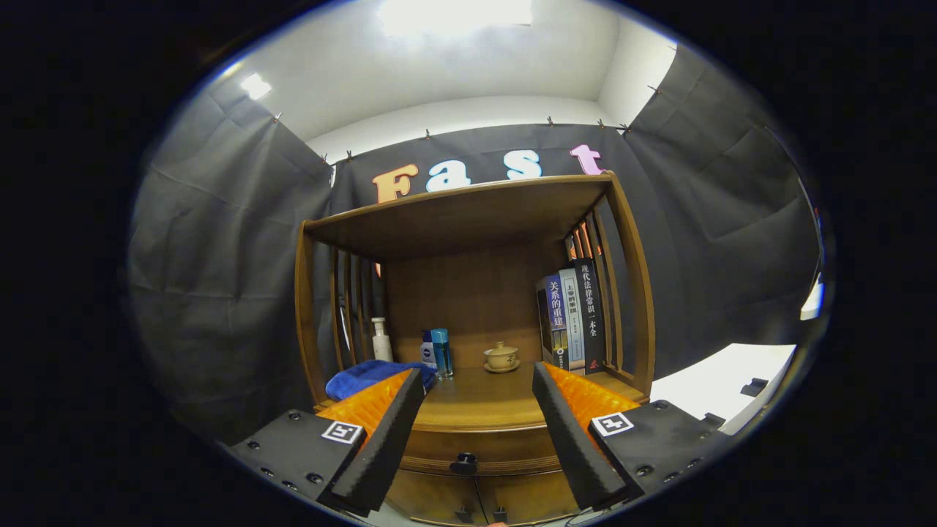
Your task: Pull open the drawer, take out the items inside it, and place them on the countertop above the cabinet.
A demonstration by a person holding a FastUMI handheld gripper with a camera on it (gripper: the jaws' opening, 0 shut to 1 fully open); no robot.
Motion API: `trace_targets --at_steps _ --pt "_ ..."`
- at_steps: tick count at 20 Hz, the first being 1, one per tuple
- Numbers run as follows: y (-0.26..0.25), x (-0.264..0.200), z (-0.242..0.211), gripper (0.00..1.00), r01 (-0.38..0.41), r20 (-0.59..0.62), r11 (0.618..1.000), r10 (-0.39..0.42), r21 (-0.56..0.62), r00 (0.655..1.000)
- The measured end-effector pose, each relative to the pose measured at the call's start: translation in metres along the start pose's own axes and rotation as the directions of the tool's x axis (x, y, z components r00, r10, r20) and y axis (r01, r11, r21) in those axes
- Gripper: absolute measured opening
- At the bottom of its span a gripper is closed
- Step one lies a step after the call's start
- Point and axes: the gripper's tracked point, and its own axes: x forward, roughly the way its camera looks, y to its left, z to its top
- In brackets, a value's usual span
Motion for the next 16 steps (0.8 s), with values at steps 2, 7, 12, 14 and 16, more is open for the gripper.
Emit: trace_targets --at_steps 2,7,12,14,16 --pt "0.001 0.001 -0.001 0.98 0.009 0.001 1.000 -0.009 -0.012 1.000" --pt "0.010 0.010 -0.011 0.98 0.046 0.013 0.999 -0.046 -0.006 0.999" --pt "0.023 0.023 -0.050 0.98 0.033 -0.040 0.999 -0.035 -0.036 0.999" --pt "0.024 0.030 -0.078 0.98 0.045 -0.061 0.997 -0.049 -0.064 0.997" --pt "0.024 0.037 -0.102 0.98 0.059 -0.045 0.994 -0.063 -0.089 0.997"
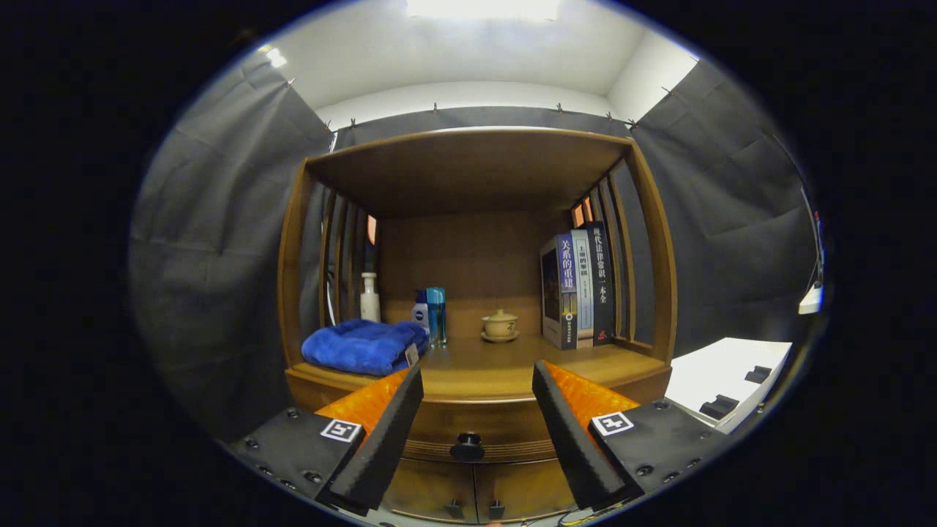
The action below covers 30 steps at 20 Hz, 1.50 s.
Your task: Pull open the drawer, take out the items inside it, and place them on the countertop above the cabinet.
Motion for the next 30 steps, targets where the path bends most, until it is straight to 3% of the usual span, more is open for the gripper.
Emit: trace_targets --at_steps 11,15,21,26,30 --pt "0.011 0.050 -0.134 0.97 -0.018 -0.215 0.999 0.011 -0.030 0.977" --pt "0.004 0.062 -0.161 0.80 0.018 -0.261 1.000 -0.017 0.000 0.965" --pt "0.010 0.060 -0.164 0.51 0.045 -0.281 0.997 -0.027 0.057 0.959" --pt "0.009 0.064 -0.153 0.58 0.030 -0.258 0.999 -0.020 0.035 0.966" --pt "0.009 0.063 -0.153 0.50 0.043 -0.273 0.998 -0.028 0.050 0.962"
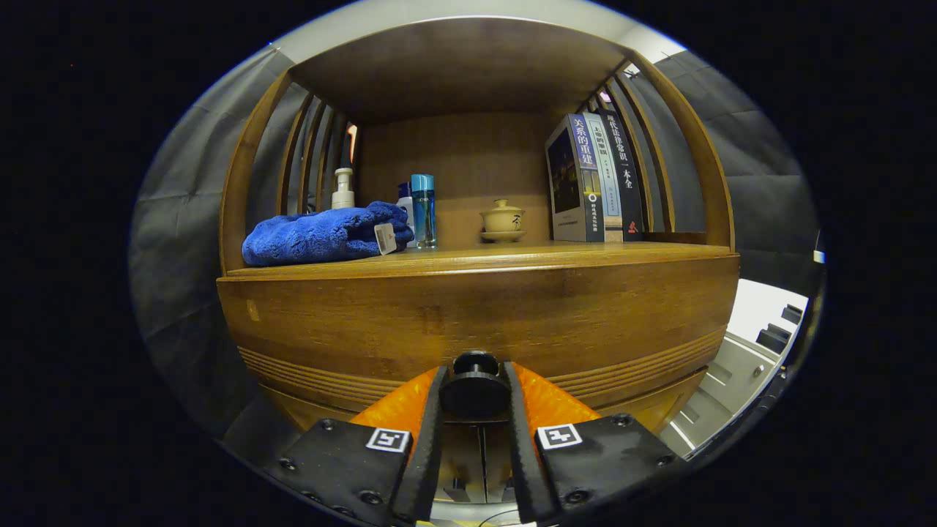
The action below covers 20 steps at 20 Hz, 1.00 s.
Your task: Pull open the drawer, take out the items inside it, and place them on the countertop above the cabinet.
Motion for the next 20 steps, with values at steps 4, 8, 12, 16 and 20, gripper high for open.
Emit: trace_targets --at_steps 4,8,12,16,20 --pt "-0.002 -0.006 -0.002 0.39 0.005 -0.036 1.000 -0.005 0.011 0.999" --pt "-0.003 -0.031 -0.004 0.38 0.000 -0.035 1.000 0.001 0.013 0.999" --pt "0.000 -0.062 -0.009 0.38 -0.020 -0.055 0.999 0.022 0.032 0.998" --pt "0.001 -0.099 -0.012 0.38 -0.057 -0.060 0.998 0.057 0.011 0.997" --pt "0.000 -0.130 -0.014 0.38 -0.062 -0.056 0.998 0.062 -0.002 0.997"
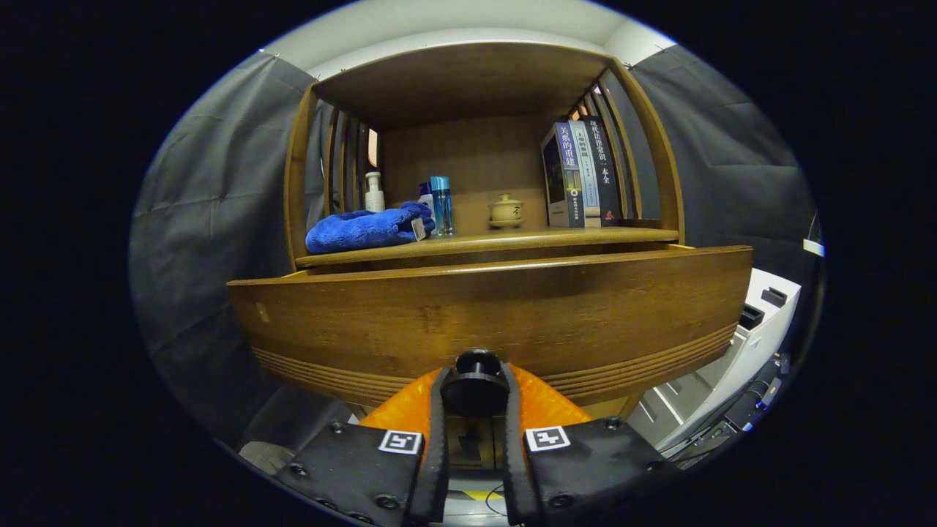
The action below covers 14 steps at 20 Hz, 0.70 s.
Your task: Pull open the drawer, take out the items inside it, and place them on the countertop above the cabinet.
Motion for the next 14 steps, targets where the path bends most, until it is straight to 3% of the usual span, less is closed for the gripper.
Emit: trace_targets --at_steps 14 --pt "0.003 -0.077 -0.024 0.38 -0.023 -0.071 0.999 0.021 -0.024 0.997"
